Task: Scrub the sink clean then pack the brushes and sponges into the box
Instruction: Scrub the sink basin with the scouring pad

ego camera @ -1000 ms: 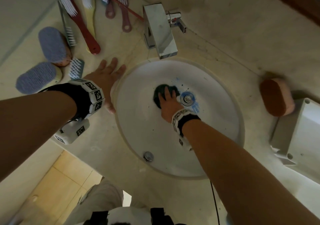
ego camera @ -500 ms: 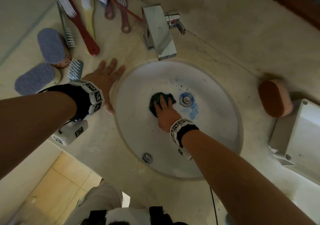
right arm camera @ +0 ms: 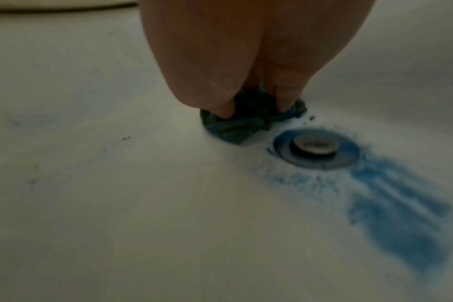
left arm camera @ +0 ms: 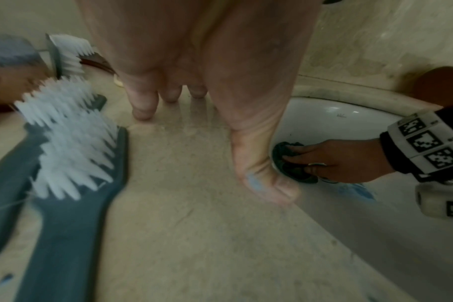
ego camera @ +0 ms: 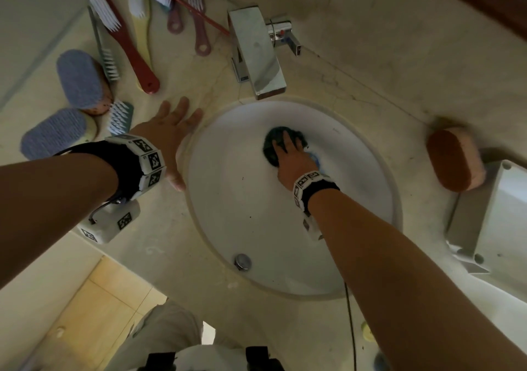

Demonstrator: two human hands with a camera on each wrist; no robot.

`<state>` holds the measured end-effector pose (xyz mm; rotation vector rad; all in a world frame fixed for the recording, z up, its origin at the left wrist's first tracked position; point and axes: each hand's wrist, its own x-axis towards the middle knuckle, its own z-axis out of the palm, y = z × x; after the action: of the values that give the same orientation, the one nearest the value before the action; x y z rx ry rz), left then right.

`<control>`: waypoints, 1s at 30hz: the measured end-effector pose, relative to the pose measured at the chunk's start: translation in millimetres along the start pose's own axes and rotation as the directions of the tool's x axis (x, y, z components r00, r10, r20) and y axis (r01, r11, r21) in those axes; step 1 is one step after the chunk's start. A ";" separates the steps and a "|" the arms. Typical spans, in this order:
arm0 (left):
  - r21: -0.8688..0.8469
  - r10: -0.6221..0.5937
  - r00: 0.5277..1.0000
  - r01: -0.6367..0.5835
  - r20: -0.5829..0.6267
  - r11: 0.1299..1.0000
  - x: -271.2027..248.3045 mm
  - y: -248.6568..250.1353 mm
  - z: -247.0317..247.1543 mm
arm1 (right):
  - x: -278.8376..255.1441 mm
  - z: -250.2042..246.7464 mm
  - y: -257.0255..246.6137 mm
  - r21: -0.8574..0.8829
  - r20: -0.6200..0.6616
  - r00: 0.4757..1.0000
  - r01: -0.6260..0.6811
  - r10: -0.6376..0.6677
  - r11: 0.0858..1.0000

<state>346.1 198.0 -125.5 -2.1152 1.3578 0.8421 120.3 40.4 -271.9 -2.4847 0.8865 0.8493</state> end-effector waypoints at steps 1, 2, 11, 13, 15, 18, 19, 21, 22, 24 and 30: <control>0.000 0.001 1.000 -0.001 0.005 1.000 0.1 -0.2 -0.2 | -2.3 5.4 -2.7 0.054 -0.012 0.998 -0.063 0.063 0.997; 0.001 0.002 1.000 -0.002 0.009 1.000 -0.1 -0.2 -0.6 | -3.4 9.7 -7.2 0.107 -0.028 0.993 -0.113 0.116 0.988; 0.007 0.014 1.000 -0.014 0.016 1.000 -2.6 0.4 -3.7 | 10.9 10.1 -50.4 0.064 -0.131 0.989 0.081 -0.072 0.995; 0.001 0.017 1.000 -0.017 0.017 1.000 -2.6 -0.1 -3.4 | 12.8 10.5 -36.4 0.053 -0.123 0.985 0.129 -0.122 0.990; 0.006 0.020 1.000 -0.020 0.011 1.000 -2.1 -0.4 -3.4 | 14.0 8.1 -15.8 0.012 -0.123 0.982 0.148 -0.146 0.989; 0.013 0.021 1.000 -0.021 0.016 1.000 -1.8 -0.2 -4.2 | 6.8 10.0 10.0 0.043 -0.134 0.990 0.052 -0.046 0.998; 0.013 0.020 1.000 -0.020 0.019 1.000 -1.7 -0.3 -4.4 | 2.7 12.6 14.4 0.078 -0.142 0.990 0.005 0.006 0.997; 0.015 0.024 0.999 -0.024 0.024 1.000 -0.8 -0.9 -4.2 | -4.4 16.4 13.9 0.151 -0.131 0.986 -0.081 0.101 0.985; 0.015 0.027 0.999 -0.028 0.025 1.000 -0.5 -1.5 -3.7 | -5.3 17.0 9.3 0.179 -0.124 0.983 -0.113 0.136 0.977; 0.014 0.034 0.999 -0.035 0.019 0.999 0.0 -2.4 -2.6 | -3.7 12.8 -4.7 0.234 -0.128 0.974 -0.156 0.189 0.960; 0.022 0.038 0.999 -0.038 0.009 0.999 -0.7 -1.8 -3.0 | -4.0 14.4 -43.4 0.232 -0.087 0.995 0.064 -0.045 0.970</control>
<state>348.2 197.1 -122.8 -2.0728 1.4007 0.8462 140.6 81.5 -274.3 -2.3380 0.8851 0.5916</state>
